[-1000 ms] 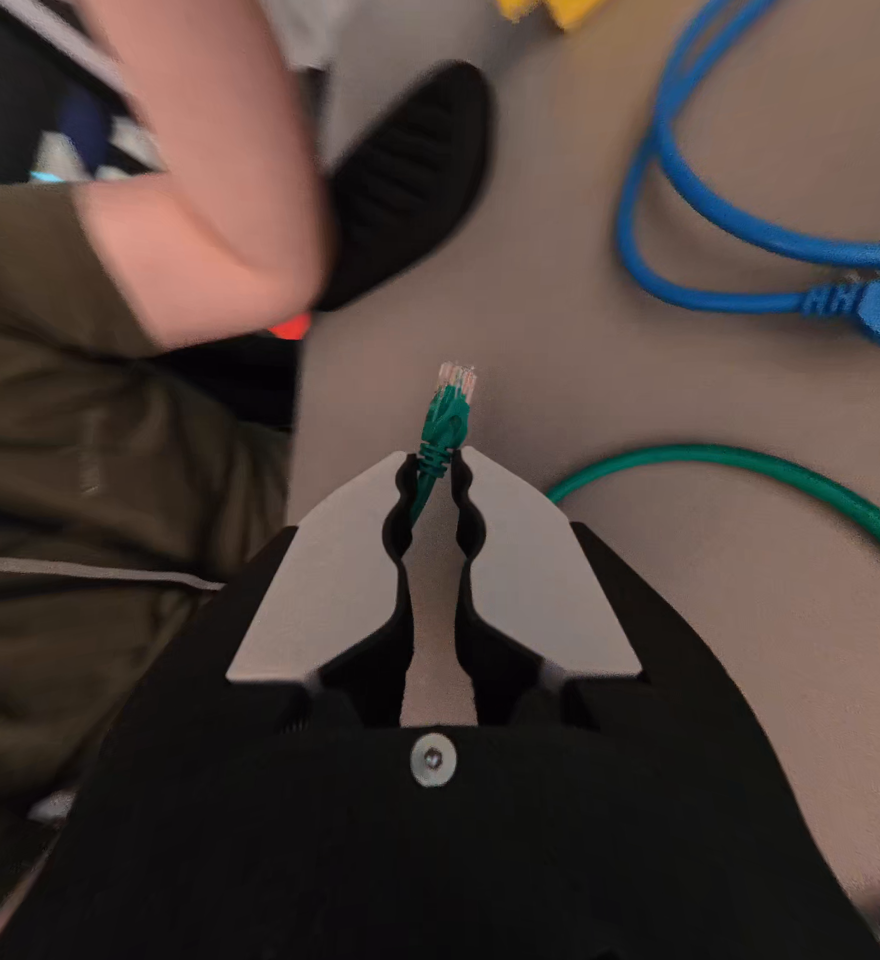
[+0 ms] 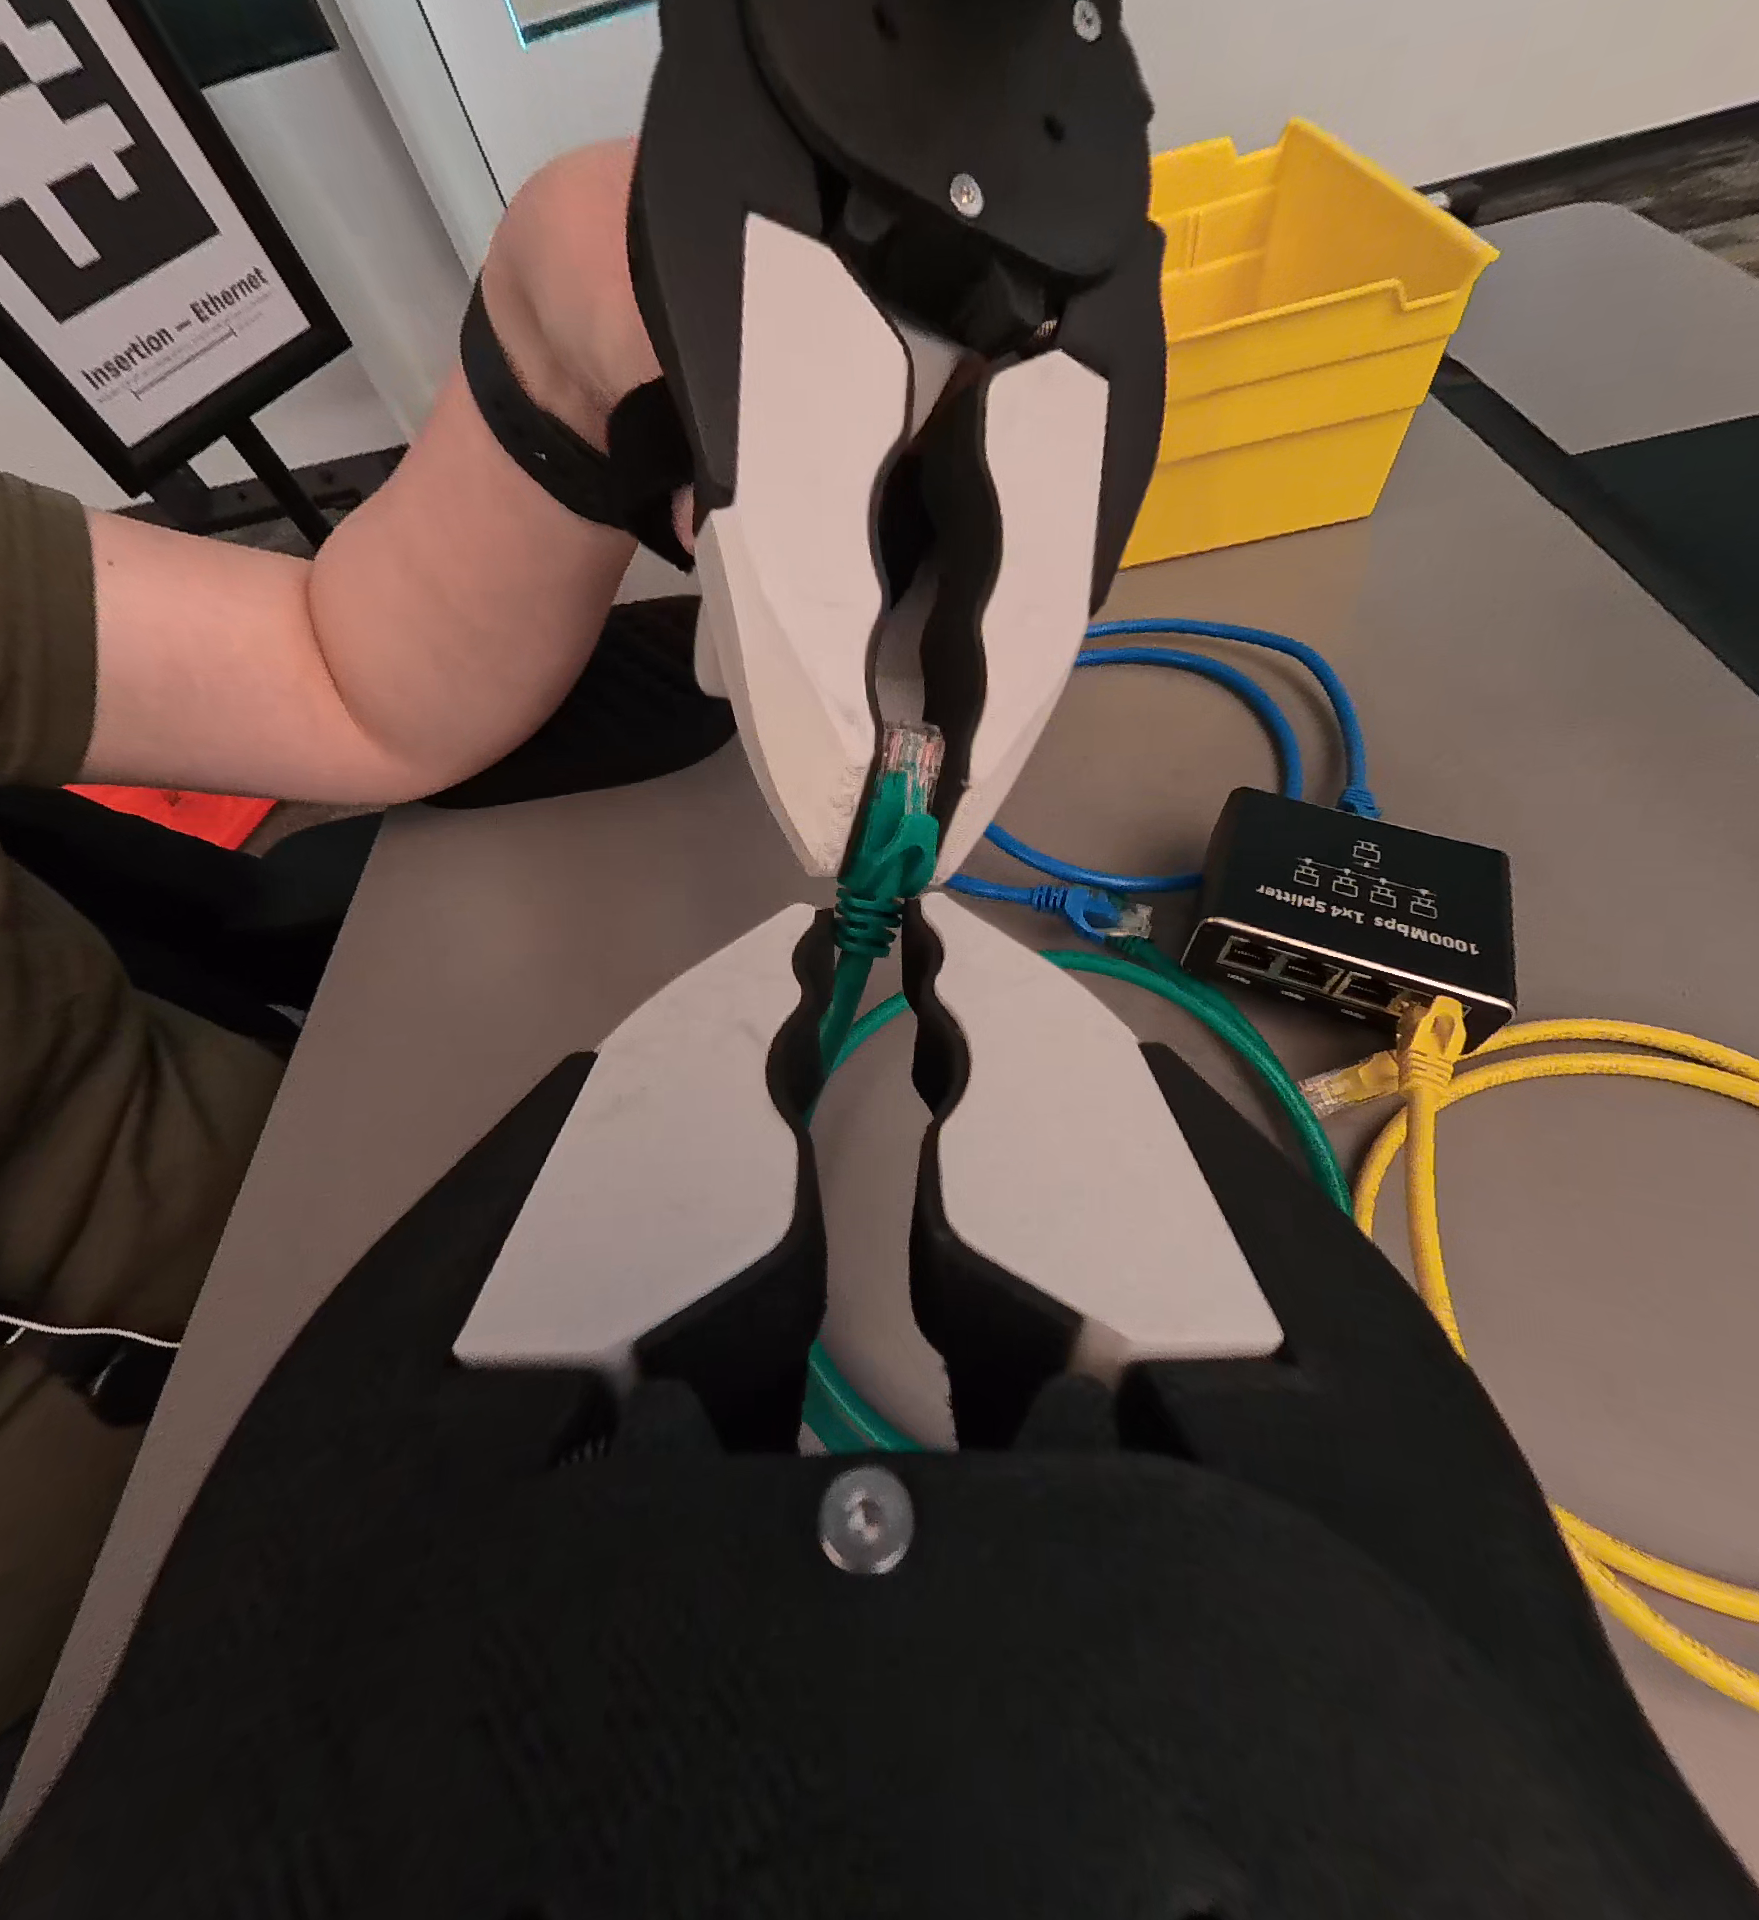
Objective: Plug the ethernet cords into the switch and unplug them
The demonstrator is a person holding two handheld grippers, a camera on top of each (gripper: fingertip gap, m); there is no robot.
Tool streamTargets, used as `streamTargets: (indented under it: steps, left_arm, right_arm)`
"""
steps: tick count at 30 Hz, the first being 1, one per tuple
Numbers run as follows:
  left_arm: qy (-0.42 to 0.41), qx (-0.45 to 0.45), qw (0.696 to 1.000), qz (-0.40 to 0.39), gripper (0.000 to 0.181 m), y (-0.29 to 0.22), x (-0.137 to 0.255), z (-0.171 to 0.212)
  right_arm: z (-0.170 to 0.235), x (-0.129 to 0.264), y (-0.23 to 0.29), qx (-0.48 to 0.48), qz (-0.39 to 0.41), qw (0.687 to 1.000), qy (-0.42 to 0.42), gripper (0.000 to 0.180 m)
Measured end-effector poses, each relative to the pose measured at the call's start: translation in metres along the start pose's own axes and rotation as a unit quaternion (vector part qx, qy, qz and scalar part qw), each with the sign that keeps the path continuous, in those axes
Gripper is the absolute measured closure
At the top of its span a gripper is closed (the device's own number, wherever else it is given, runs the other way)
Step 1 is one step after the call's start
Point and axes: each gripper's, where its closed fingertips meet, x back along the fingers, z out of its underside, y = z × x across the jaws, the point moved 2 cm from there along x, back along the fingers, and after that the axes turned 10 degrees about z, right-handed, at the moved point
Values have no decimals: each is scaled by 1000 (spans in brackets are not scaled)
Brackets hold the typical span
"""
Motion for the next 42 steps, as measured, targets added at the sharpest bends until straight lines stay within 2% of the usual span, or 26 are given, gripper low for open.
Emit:
streamTargets:
  steps: [9, 12, 14, 16, 18, 21, 24, 27, 29, 33, 37, 42]
  left_arm:
    - [7, -15, 1000, 1, 168, 4, -2, 1]
    - [-14, -20, 999, -20, 168, 8, 3, -7]
    - [-36, -19, 999, -33, 168, 10, 9, -13]
    - [-71, -15, 997, -38, 168, 12, 18, -20]
    - [-103, -8, 994, -42, 168, 13, 27, -26]
    - [-148, -7, 988, -37, 168, 11, 40, -34]
    - [-174, -11, 985, -9, 168, 1, 48, -39]
    - [-187, -30, 981, 32, 169, -20, 52, -43]
    - [-185, -54, 980, 48, 168, -33, 52, -44]
    - [-169, -84, 981, 35, 169, -42, 51, -43]
    - [-170, -88, 981, 34, 169, -42, 52, -43]
    - [-169, -85, 981, 27, 168, -38, 51, -43]
  right_arm:
    - [3, -2, -3, 4, 4, 1000, -1, 166]
    - [-2, 1, -11, 1, 32, 999, -22, 165]
    - [-18, 10, -19, 5, 74, 995, -63, 162]
    - [-47, 27, -10, 42, 109, 983, -145, 163]
    - [-72, 37, 19, 99, 108, 964, -223, 163]
    - [-75, 13, 66, 144, 64, 957, -245, 162]
    - [-48, -39, 86, 118, 30, 975, -183, 162]
    - [-23, -65, 57, 73, 109, 977, -165, 160]
    - [-20, -60, 28, 13, 153, 969, -195, 153]
    - [-34, -27, -2, -99, 108, 948, -284, 130]
    - [-55, 13, -2, -120, 34, 914, -386, 135]
    - [-58, 22, -1, -146, -7, 914, -378, 156]
